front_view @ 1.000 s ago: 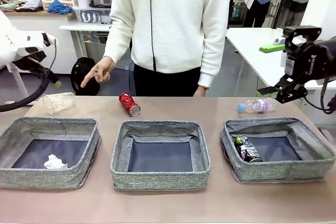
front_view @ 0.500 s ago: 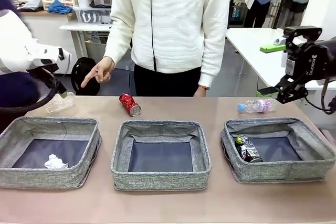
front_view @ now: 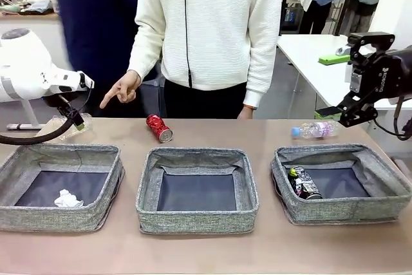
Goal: Sort the waste into the appropriate baskets.
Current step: Pick up the waste item pointed out by the person.
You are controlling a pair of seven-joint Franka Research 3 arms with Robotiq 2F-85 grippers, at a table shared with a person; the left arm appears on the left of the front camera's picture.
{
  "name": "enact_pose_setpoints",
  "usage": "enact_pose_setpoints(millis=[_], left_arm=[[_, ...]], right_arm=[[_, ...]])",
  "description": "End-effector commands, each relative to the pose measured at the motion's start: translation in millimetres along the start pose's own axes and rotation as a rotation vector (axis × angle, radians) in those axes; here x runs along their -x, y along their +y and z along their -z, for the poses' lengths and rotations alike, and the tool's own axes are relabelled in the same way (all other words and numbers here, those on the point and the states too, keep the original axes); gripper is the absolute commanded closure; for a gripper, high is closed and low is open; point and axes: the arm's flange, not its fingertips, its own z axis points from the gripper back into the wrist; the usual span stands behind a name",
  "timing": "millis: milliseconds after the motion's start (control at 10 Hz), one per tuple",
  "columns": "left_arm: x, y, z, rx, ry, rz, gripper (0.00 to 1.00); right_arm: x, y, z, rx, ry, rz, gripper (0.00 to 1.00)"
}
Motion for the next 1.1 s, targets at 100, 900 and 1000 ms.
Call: enact_pose_setpoints(millis=[100,900,1000], left_arm=[[-7.5,1.3,2.2,-0.010,0.023,-0.017,0.00],[-3.8,-1.8,5.2,0.064,0.079,-0.060,0.57],[-3.5,-1.6,4.7,0.067,0.080,-0.062,0.63]], right_arm=[[0.2,2.4,0.2,-0.022,-0.001,-0.006,0.00],[0.2,2.4,0.2,-0.022,-0.001,-0.006,0.00],[0.2,2.4,0.2,-0.022,-0.001,-0.006,0.00]])
